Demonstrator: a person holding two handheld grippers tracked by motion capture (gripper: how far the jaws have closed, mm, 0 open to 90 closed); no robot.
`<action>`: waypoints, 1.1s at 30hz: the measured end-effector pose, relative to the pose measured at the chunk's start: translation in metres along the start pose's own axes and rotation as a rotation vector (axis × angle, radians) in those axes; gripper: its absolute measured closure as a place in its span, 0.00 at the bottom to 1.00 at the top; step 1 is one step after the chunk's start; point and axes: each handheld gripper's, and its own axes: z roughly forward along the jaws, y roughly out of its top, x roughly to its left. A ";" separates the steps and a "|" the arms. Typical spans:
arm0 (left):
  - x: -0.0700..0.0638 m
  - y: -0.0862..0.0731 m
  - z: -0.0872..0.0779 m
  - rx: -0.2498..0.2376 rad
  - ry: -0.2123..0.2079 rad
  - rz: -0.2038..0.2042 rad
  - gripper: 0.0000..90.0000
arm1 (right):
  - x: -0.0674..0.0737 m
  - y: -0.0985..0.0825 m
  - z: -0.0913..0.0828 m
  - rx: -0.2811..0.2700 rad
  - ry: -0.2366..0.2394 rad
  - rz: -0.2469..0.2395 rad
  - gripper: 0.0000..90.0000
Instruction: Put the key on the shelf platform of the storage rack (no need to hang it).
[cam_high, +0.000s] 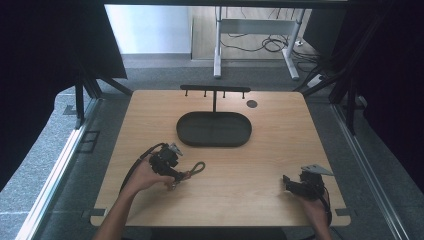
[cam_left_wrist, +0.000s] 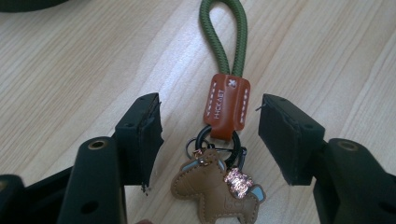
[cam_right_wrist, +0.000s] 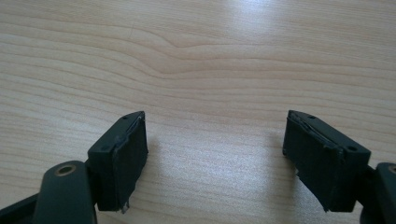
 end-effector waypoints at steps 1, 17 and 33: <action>-0.001 0.003 0.002 0.020 -0.004 0.022 0.46 | 0.000 0.000 0.000 0.000 0.001 -0.002 0.25; -0.006 0.018 0.022 0.143 -0.002 0.107 0.60 | 0.000 0.000 0.000 0.001 -0.001 -0.001 0.24; -0.010 0.023 0.018 0.115 -0.006 0.100 0.74 | 0.000 -0.001 -0.001 0.004 0.006 0.002 0.24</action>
